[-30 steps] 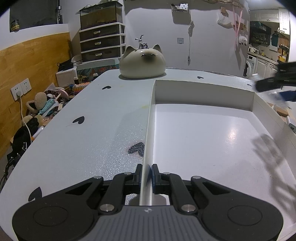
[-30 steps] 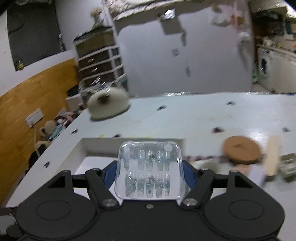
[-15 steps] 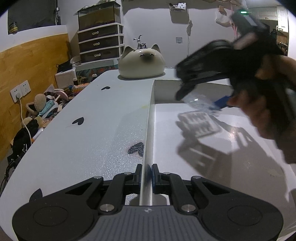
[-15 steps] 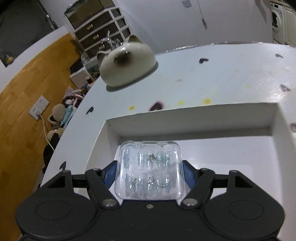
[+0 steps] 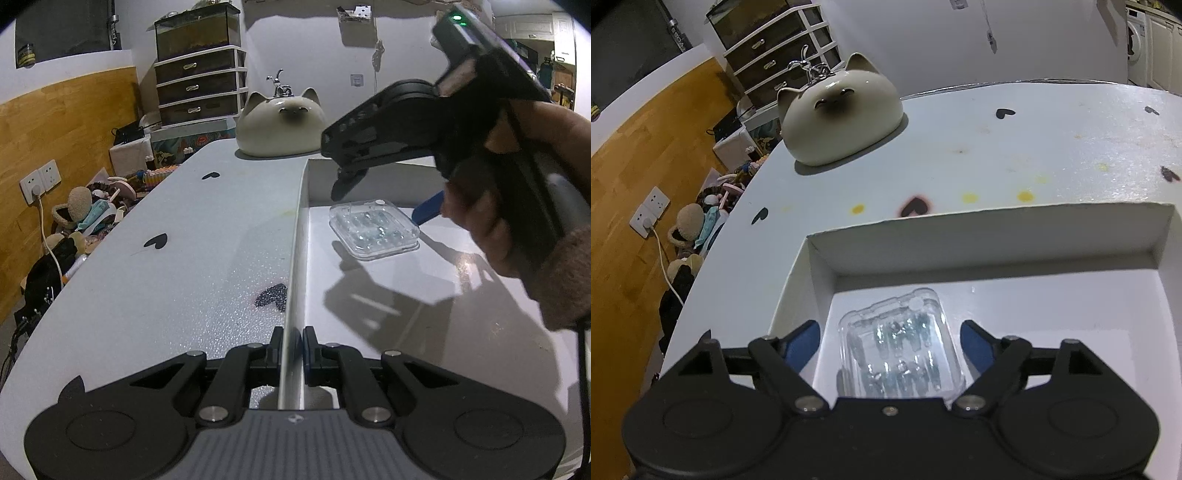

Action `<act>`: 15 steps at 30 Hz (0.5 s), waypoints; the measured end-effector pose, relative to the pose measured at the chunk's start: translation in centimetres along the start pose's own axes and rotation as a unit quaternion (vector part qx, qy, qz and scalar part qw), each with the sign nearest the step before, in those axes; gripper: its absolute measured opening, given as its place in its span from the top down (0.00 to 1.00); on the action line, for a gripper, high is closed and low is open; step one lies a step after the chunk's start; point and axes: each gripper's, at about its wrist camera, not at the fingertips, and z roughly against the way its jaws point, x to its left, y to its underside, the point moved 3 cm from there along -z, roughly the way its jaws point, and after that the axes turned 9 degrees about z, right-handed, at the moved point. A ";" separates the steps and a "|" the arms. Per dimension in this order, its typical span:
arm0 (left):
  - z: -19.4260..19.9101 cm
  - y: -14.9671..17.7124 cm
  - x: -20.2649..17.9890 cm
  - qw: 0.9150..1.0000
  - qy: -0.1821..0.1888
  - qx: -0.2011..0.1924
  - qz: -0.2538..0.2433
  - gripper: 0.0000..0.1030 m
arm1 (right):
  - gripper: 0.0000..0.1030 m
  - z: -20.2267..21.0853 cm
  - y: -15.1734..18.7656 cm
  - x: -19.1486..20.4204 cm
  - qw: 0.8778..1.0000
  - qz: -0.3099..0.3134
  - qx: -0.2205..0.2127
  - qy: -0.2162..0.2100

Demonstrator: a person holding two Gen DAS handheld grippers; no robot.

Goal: Organize rigid objects
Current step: 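Carry the clear pill box into the white tray and release it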

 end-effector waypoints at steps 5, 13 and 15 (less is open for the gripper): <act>0.0 0.0 0.0 1.000 0.000 -0.001 0.002 0.91 | 0.19 0.9 0.6 -0.4 1.000 0.015 0.002 -0.002; 0.0 0.0 0.1 1.000 0.001 -0.001 0.002 0.91 | 0.15 3.5 1.8 -0.6 0.999 0.045 -0.009 -0.024; 0.0 0.0 0.1 1.000 0.001 -0.001 0.002 0.91 | 0.14 4.6 2.2 -0.8 0.998 0.052 -0.018 -0.030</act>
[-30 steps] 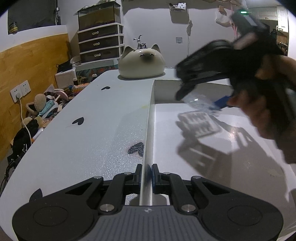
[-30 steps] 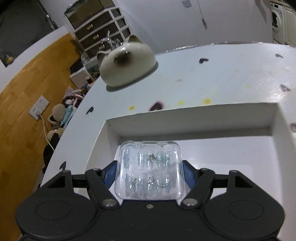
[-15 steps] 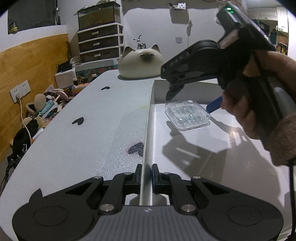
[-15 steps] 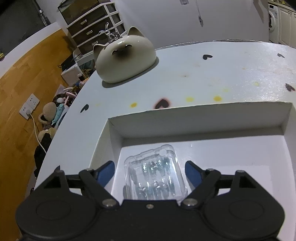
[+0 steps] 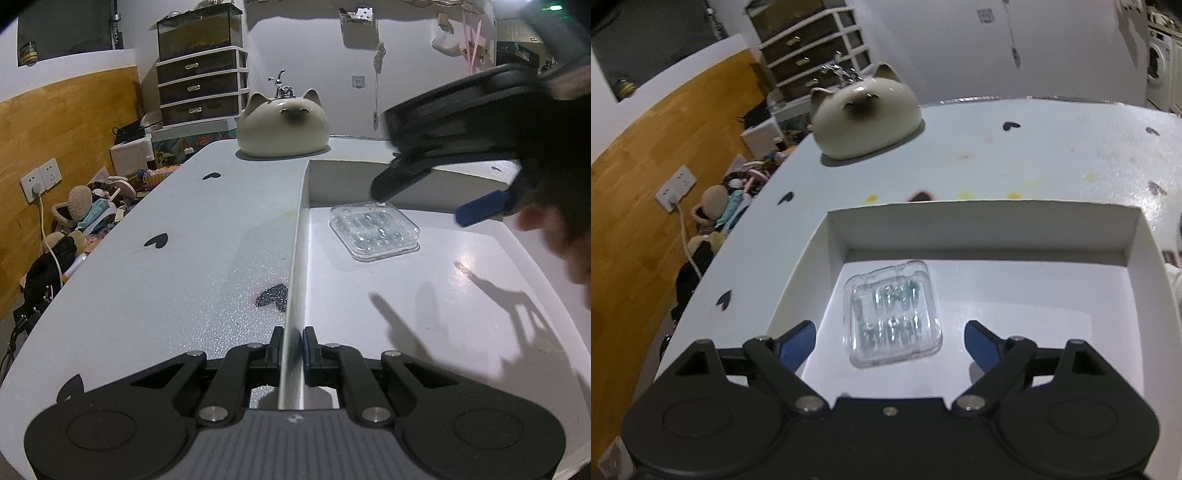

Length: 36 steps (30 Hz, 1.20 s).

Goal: Organize rigid objects
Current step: 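Carry the clear pill box into the white tray and release it, then return the right gripper to the objects and grasp the mint-green tin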

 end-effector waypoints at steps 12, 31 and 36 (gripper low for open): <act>0.1 -0.1 0.1 1.000 0.002 -0.001 -0.001 0.91 | 0.12 9.1 1.9 -2.8 0.996 0.032 -0.085 -0.020; -0.1 0.0 0.1 1.000 0.005 -0.002 0.002 0.92 | 0.00 15.7 6.6 -13.4 0.977 0.051 -0.157 0.134; -0.1 0.1 0.0 1.000 0.004 -0.004 0.001 0.92 | 0.00 14.5 8.3 -16.1 0.977 0.018 -0.134 0.163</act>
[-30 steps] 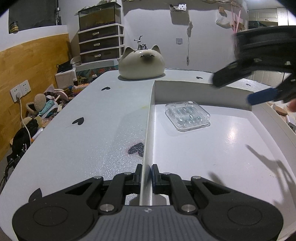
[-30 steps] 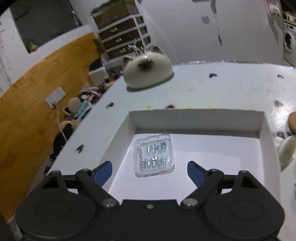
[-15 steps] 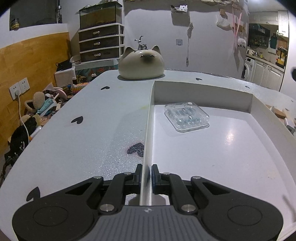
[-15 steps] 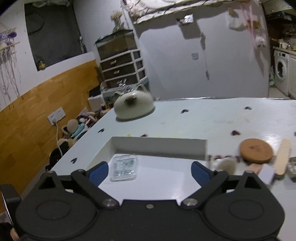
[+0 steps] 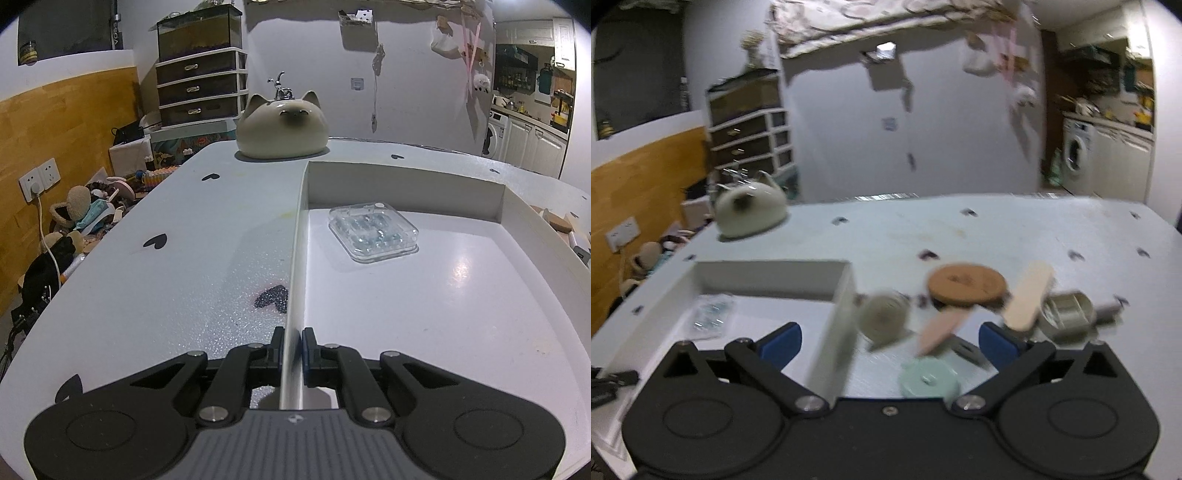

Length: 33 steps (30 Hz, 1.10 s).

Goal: Organize rigid objects
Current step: 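Return the right gripper to the objects and grasp the mint-green tin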

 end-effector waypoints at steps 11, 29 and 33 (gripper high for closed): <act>0.1 0.0 -0.1 1.000 -0.003 -0.002 0.000 0.92 | 0.11 -3.0 3.0 -0.8 0.999 0.014 0.038 0.023; 0.0 -0.2 0.2 1.000 -0.004 0.007 0.006 0.91 | 0.33 -5.8 4.0 -0.5 0.998 0.044 0.052 0.012; -0.1 -0.4 0.2 1.000 -0.005 0.019 0.012 0.90 | 0.38 -5.8 4.0 -0.5 0.997 0.050 0.051 0.011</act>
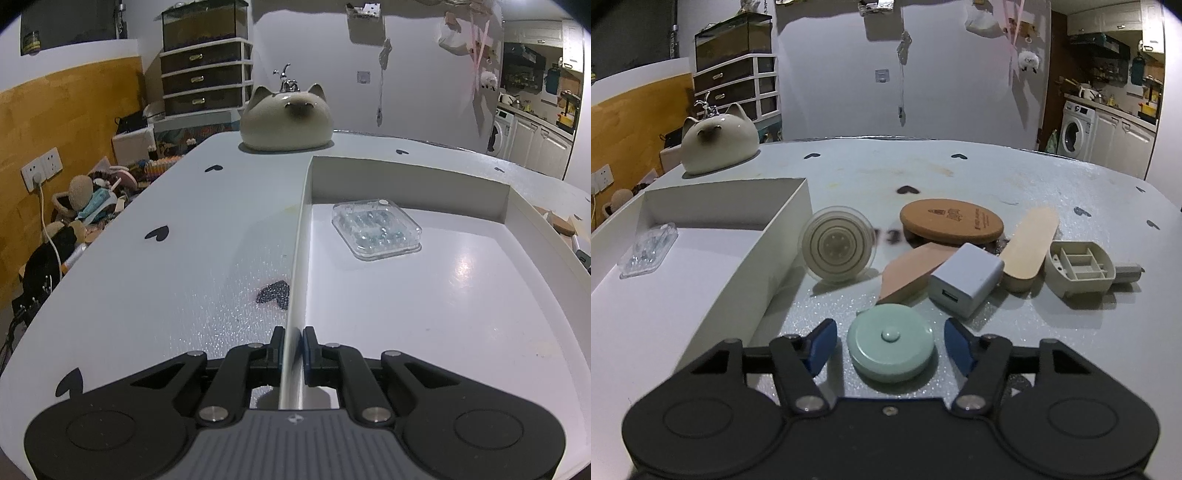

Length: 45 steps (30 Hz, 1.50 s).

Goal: Organize rigid objects
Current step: 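Return the right gripper to the objects and grasp the mint-green tin, then carry the mint-green tin into the tray beside the pill box, release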

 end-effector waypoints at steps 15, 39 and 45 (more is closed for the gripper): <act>-2.6 -2.8 -0.9 0.999 -0.025 0.035 -0.011 0.84 | 0.51 0.4 0.0 -0.2 1.000 0.001 -0.003 -0.014; -4.6 -4.8 -2.3 0.998 -0.021 0.049 -0.036 0.88 | 0.51 4.4 -7.0 1.2 0.992 0.010 -0.096 -0.079; -4.5 -4.7 -2.3 0.998 -0.020 0.050 -0.021 0.89 | 0.51 3.1 -11.7 4.6 0.984 0.038 -0.100 -0.143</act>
